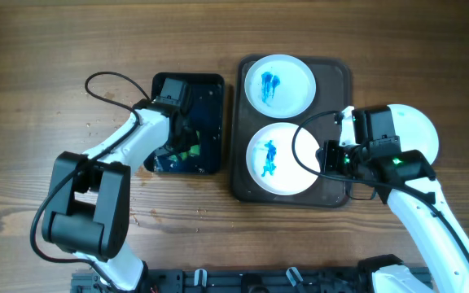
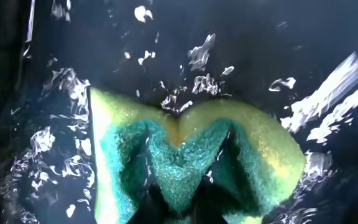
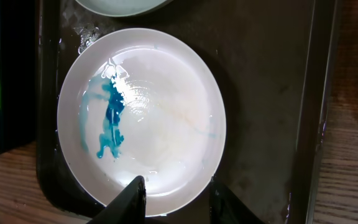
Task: Clean dirty plates on tray and stack at the side
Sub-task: 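Grasp the rim of the front plate on the brown tray with the right gripper, then grasp the sponge from the black tray with the left gripper, then scrub the held front plate with the sponge in the left gripper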
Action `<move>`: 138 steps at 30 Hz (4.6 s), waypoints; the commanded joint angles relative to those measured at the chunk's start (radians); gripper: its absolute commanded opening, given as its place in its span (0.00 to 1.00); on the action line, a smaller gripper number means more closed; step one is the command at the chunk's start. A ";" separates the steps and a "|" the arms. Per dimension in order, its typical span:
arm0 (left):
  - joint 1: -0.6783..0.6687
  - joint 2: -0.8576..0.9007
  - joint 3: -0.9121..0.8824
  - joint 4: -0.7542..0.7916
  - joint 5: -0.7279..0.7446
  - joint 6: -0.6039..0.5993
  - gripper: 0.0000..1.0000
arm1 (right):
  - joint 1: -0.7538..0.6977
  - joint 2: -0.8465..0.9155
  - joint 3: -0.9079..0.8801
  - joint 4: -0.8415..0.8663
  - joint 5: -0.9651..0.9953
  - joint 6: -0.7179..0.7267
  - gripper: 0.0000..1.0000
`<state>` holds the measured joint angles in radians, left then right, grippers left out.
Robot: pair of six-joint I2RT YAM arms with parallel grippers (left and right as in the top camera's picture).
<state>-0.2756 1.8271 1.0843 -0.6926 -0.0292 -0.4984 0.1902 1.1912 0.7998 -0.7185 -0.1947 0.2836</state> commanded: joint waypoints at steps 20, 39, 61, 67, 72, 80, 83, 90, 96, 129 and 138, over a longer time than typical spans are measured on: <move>-0.007 0.021 -0.115 0.116 -0.006 0.047 0.04 | 0.000 0.053 -0.007 -0.049 0.061 0.143 0.36; -0.184 -0.296 0.107 -0.056 0.236 0.057 0.04 | 0.000 0.497 -0.007 0.225 0.014 0.060 0.05; -0.406 0.204 0.111 0.338 -0.027 -0.093 0.04 | 0.000 0.497 -0.007 0.178 0.014 0.058 0.04; -0.362 0.204 0.157 0.182 -0.288 -0.039 0.04 | 0.000 0.497 -0.007 0.174 0.014 0.059 0.04; -0.338 0.204 0.157 0.103 -0.350 0.024 0.04 | 0.000 0.497 -0.007 0.175 0.015 0.059 0.04; -0.341 0.207 0.157 0.237 0.612 0.230 0.04 | 0.000 0.497 -0.007 0.164 0.015 0.060 0.04; -0.365 0.214 0.157 0.267 0.665 0.202 0.04 | 0.000 0.497 -0.007 0.164 0.014 0.060 0.04; -0.396 0.217 0.157 0.146 0.651 0.164 0.04 | 0.000 0.497 -0.007 0.156 0.014 0.061 0.04; -0.330 0.207 0.159 0.013 0.249 0.043 0.04 | 0.000 0.497 -0.007 0.156 0.014 0.060 0.04; -0.414 0.249 0.159 0.390 0.665 -0.007 0.04 | 0.000 0.497 -0.007 0.156 0.015 0.057 0.04; -0.386 0.246 0.164 0.132 0.603 -0.027 0.04 | 0.000 0.497 -0.007 0.156 0.015 0.058 0.04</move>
<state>-0.6727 2.0502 1.2526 -0.4648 0.6636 -0.4931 0.1890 1.6585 0.8162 -0.5457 -0.2768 0.3618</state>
